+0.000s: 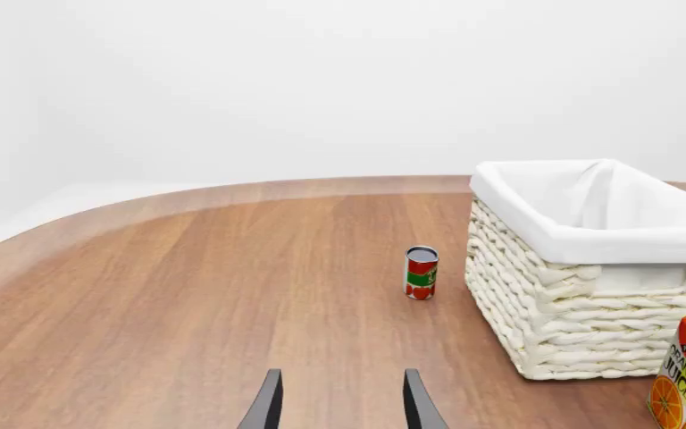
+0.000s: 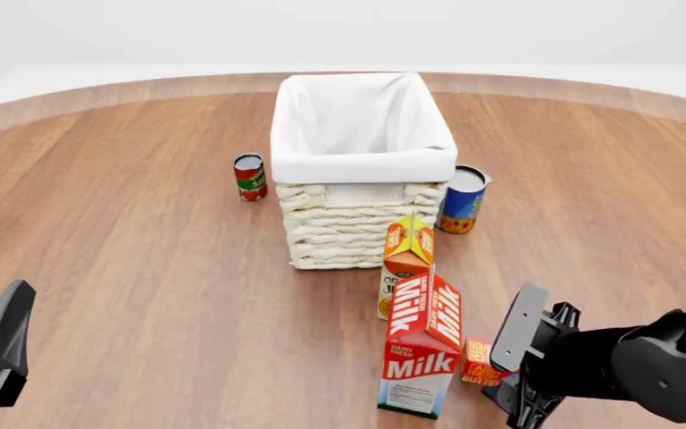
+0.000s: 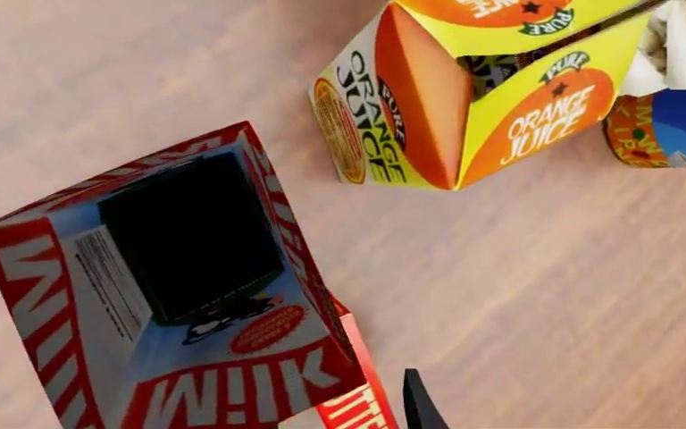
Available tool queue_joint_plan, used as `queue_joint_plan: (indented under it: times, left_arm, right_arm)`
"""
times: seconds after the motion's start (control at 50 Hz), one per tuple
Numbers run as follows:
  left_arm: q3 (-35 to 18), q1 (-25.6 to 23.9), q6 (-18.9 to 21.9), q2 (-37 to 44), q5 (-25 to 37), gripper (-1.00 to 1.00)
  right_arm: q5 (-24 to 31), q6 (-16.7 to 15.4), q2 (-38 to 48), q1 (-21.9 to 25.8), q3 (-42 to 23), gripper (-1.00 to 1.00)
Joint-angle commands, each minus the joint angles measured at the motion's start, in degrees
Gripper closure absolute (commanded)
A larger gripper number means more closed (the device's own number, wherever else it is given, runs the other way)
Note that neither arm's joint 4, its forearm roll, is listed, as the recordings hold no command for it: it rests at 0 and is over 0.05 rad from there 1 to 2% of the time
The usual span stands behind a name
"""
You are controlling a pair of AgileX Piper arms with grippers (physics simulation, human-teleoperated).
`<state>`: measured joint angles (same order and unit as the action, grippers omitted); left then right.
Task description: Pick up the butter and put it in the basket.
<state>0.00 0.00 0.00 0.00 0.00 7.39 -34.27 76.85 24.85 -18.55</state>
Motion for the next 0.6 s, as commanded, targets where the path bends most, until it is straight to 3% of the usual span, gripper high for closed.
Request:
queue_joint_plan:
  times: [0.02,0.24,0.26,0.6]
  left_arm:
    - [0.0,0.0,0.0,0.0,0.0,-1.0]
    - [0.0,0.0,0.0,0.0,0.0,-1.0]
    - [0.0,0.0,0.0,0.0,0.0,-1.0]
    - [0.0,0.0,0.0,0.0,0.0,-1.0]
  right_arm:
    - [-2.55,0.56,1.52,0.14,1.09,-1.0]
    - [-3.5,1.26,1.15,0.9,1.72,-1.0]
    - [-3.14,1.83,0.19,1.53,2.31,1.0]
    - [-3.22,3.14,-6.49,3.8,6.22,1.0]
